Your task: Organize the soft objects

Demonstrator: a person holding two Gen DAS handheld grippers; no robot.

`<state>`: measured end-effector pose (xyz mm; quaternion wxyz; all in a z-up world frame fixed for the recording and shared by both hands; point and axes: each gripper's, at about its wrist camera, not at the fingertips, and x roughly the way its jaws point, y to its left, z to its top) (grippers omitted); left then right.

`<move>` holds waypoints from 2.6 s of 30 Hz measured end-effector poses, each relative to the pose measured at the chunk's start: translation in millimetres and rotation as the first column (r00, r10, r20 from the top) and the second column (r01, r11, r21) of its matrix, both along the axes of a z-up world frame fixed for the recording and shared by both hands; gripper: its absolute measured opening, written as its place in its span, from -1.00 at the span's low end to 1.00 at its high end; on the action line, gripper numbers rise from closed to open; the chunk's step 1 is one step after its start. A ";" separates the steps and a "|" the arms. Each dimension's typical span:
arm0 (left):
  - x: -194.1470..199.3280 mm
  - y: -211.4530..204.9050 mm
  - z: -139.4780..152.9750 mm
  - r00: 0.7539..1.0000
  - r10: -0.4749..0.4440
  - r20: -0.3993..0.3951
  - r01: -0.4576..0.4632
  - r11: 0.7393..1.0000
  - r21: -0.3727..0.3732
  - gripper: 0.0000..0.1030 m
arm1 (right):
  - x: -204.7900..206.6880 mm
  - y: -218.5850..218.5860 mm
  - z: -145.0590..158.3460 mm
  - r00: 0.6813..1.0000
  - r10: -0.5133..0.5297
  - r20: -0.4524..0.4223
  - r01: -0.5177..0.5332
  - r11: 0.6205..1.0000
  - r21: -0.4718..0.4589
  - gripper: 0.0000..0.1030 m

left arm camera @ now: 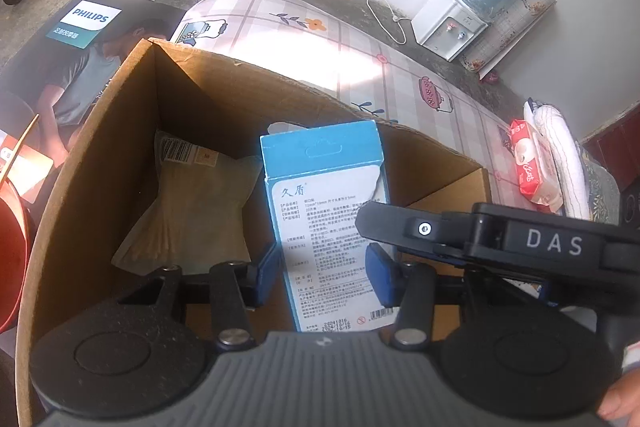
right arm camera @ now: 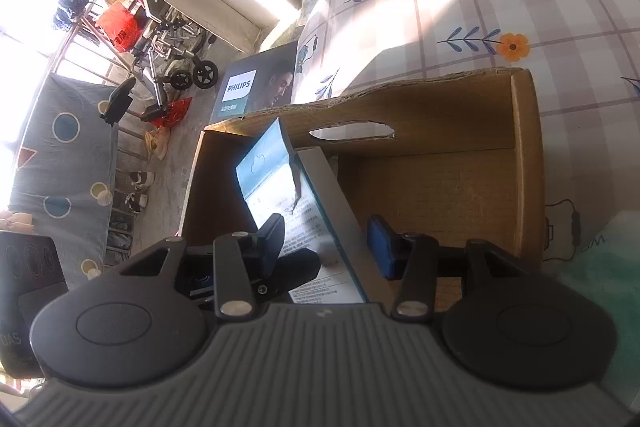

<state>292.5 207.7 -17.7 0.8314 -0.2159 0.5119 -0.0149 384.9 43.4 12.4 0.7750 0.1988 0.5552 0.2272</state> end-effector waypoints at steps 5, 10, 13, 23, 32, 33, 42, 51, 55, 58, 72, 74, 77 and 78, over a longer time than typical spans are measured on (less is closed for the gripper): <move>3.7 -4.6 -9.3 1.000 -0.008 -0.002 0.008 1.000 0.019 -0.07 | 5.0 -4.8 -4.9 1.000 0.012 0.021 -0.012 1.000 -0.013 -0.07; -3.3 -12.5 -1.5 0.998 -0.056 0.025 0.055 0.997 0.051 -0.06 | -5.7 -20.8 18.5 0.996 0.018 0.093 -0.021 0.999 0.040 -0.07; -6.9 -21.7 -0.1 0.995 -0.091 0.026 0.090 0.995 0.050 -0.07 | -22.8 -45.1 39.3 0.988 0.005 0.153 -0.021 0.994 0.107 -0.07; 25.1 -64.4 -42.4 0.982 -0.159 -0.103 0.146 0.981 -0.126 -0.18 | -116.6 -163.3 50.6 0.970 -0.131 0.207 0.077 0.965 0.252 -0.05; 37.5 -75.6 -77.9 0.972 -0.126 -0.200 0.106 0.988 -0.109 -0.18 | -165.9 -249.4 10.4 0.939 -0.322 0.121 0.275 0.914 0.300 -0.01; 36.8 -76.5 -78.1 0.973 -0.119 -0.196 0.108 0.992 -0.066 -0.18 | -169.6 -254.8 7.1 0.935 -0.334 0.117 0.286 0.909 0.304 -0.01; 29.1 -75.5 -73.6 0.981 -0.107 -0.160 0.106 0.994 -0.017 -0.30 | -194.8 -283.8 -5.1 0.914 -0.388 0.121 0.340 0.893 0.295 0.01; 12.8 -82.3 -39.3 0.994 -0.090 -0.062 0.092 0.995 0.031 0.38 | -228.8 -315.1 -3.2 0.874 -0.456 0.168 0.403 0.873 0.274 0.06; -1.9 -80.5 -10.7 0.997 -0.080 0.014 0.079 0.996 0.033 0.44 | -243.0 -330.7 -3.8 0.850 -0.495 0.182 0.439 0.855 0.276 0.08; -13.4 -83.1 9.1 0.995 -0.071 0.063 0.068 0.997 0.036 0.44 | -256.7 -347.5 -9.1 0.820 -0.539 0.192 0.483 0.832 0.274 0.09; -68.3 -226.5 72.3 0.897 -0.387 0.214 0.367 0.921 0.129 0.45 | -311.0 -427.4 -51.5 0.666 -0.730 0.155 0.665 0.675 0.319 0.11; -70.3 -259.3 70.1 0.863 -0.462 0.203 0.439 0.886 0.149 0.43 | -309.5 -434.6 -60.5 0.659 -0.741 0.132 0.673 0.658 0.338 0.11; -69.2 -297.6 62.6 0.833 -0.524 0.175 0.505 0.851 0.144 0.28 | -305.4 -440.2 -72.1 0.650 -0.750 0.127 0.681 0.648 0.341 0.11; -68.6 -312.7 57.7 0.822 -0.546 0.164 0.529 0.837 0.137 0.26 | -303.4 -442.2 -75.4 0.649 -0.750 0.125 0.682 0.647 0.342 0.10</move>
